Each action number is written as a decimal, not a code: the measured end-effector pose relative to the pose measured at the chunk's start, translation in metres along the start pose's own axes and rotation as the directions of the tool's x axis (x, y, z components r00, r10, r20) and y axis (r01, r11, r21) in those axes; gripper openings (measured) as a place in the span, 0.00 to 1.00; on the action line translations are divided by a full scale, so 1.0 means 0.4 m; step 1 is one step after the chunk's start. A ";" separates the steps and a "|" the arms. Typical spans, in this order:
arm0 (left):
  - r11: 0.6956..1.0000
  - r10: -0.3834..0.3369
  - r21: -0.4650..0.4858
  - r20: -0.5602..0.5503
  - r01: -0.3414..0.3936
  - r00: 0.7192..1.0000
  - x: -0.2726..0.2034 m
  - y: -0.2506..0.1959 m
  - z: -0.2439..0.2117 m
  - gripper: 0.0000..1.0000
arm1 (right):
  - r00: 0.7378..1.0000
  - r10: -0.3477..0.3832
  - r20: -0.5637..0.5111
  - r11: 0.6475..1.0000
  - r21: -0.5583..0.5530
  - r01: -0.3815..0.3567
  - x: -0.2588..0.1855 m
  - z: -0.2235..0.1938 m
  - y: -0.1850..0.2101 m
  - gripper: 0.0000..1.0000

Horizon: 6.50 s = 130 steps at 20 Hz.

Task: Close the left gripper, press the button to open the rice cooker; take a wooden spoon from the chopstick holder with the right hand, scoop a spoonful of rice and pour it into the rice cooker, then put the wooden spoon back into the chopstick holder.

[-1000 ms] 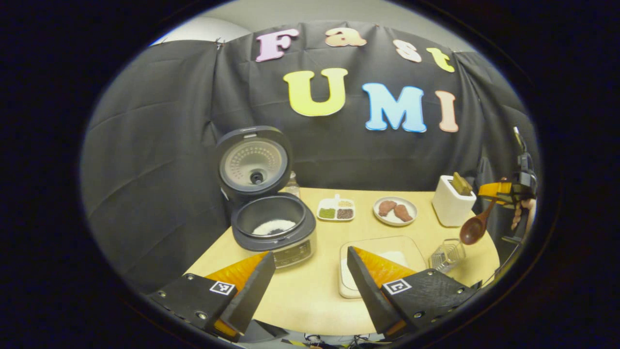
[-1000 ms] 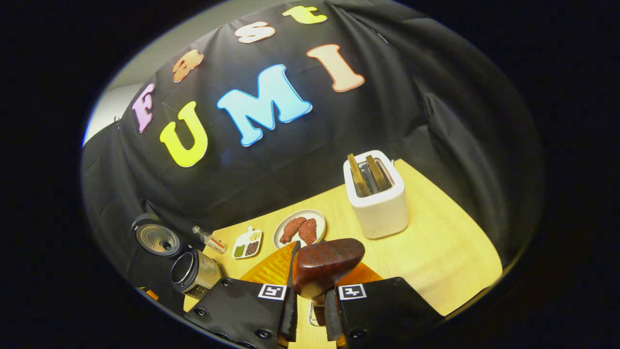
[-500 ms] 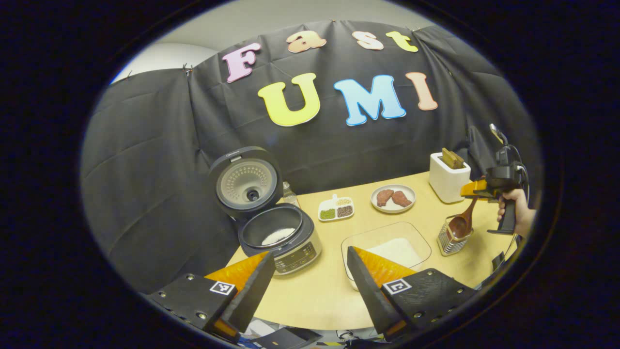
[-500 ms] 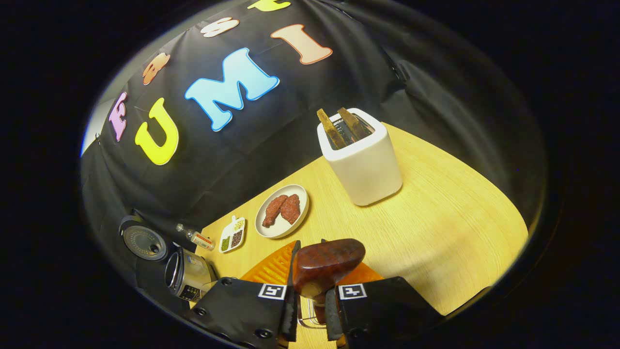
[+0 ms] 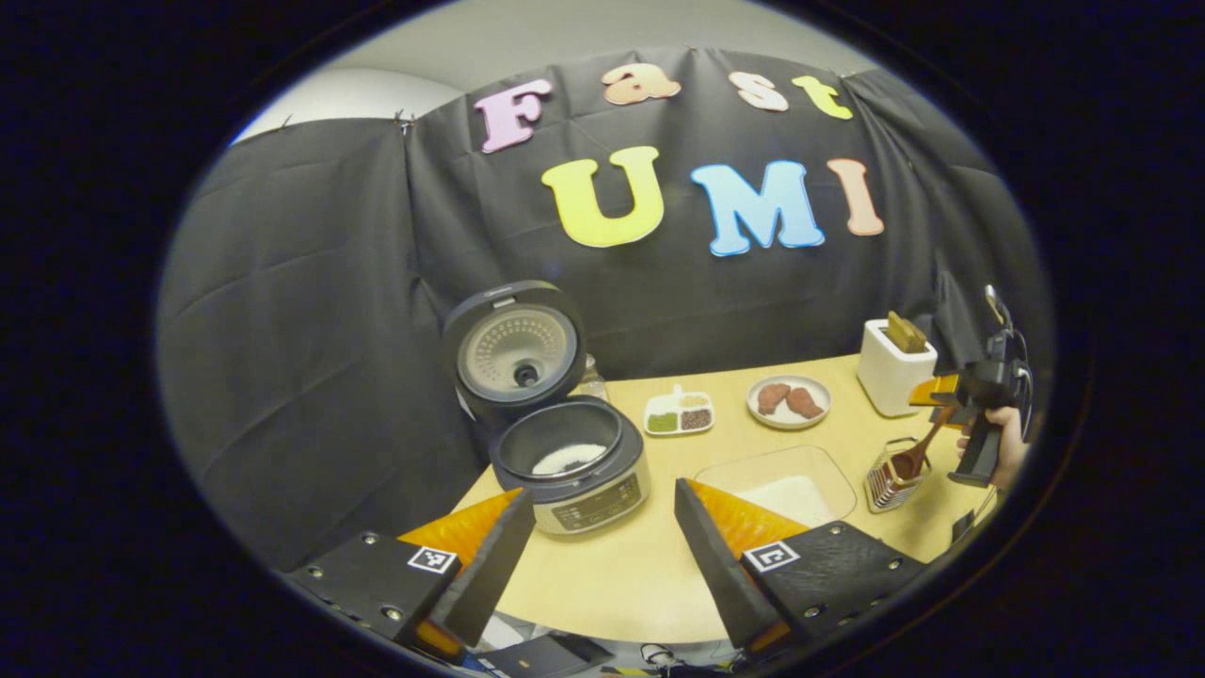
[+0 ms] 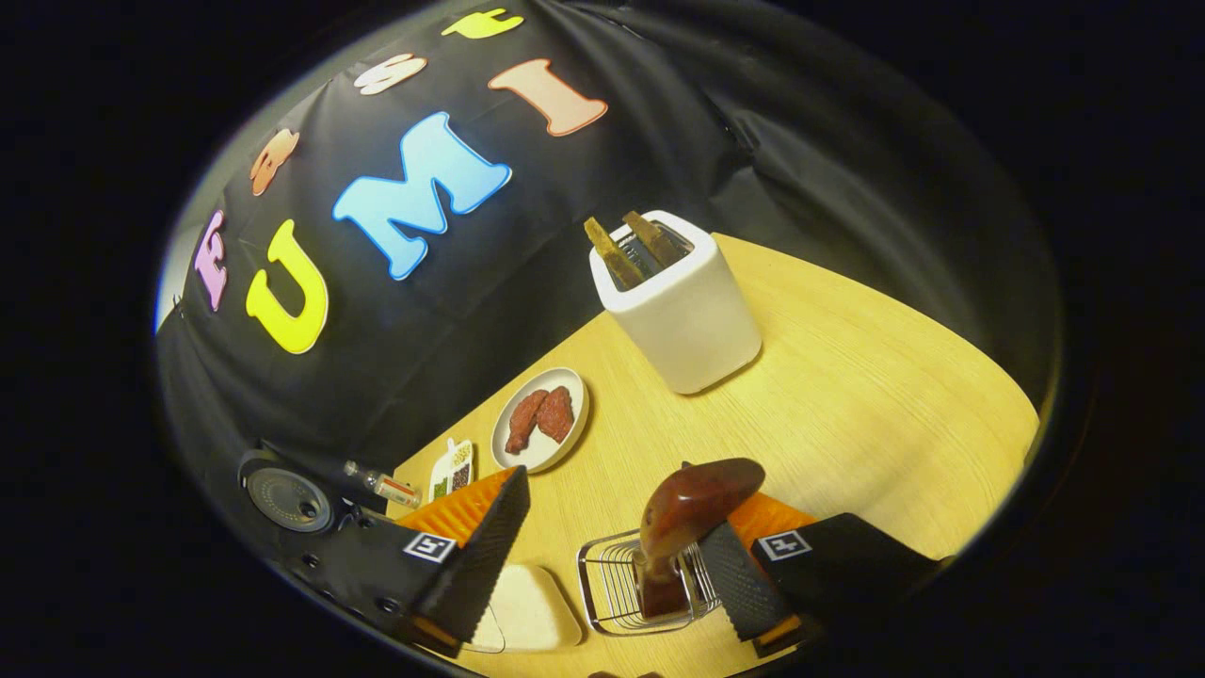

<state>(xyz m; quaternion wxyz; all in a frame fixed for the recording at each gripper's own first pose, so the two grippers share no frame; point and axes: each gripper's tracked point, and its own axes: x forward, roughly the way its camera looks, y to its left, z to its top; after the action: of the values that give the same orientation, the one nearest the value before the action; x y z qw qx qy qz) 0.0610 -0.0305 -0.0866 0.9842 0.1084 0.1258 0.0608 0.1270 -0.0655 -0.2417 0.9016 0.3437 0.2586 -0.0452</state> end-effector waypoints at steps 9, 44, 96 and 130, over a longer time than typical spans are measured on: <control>0.983 0.068 -0.174 0.089 -0.051 0.994 0.121 0.267 0.166 0.93 | 0.975 -0.137 0.173 0.970 -0.177 0.168 -0.183 0.034 -0.056 0.98; 0.866 -0.339 -0.449 -0.199 0.222 0.919 0.828 0.337 0.289 0.97 | 0.862 -0.109 0.495 0.864 -0.381 0.328 -0.469 0.020 0.264 0.98; 0.990 -0.059 0.116 -0.152 0.077 0.987 0.249 0.017 -0.024 0.93 | 0.979 0.000 0.204 0.910 -0.405 0.085 -0.413 0.041 -0.094 0.98; 0.958 -0.050 -0.247 0.360 0.147 0.931 -0.400 0.232 0.133 0.93 | 0.857 0.170 0.487 0.820 -0.552 0.151 -0.857 0.216 0.216 0.98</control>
<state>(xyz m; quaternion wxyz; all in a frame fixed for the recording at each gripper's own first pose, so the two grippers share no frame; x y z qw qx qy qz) -0.0875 0.0255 0.0224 0.9981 -0.0240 -0.0555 0.0070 -0.1087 -0.0887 0.0348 0.9981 0.0336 0.0074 -0.0509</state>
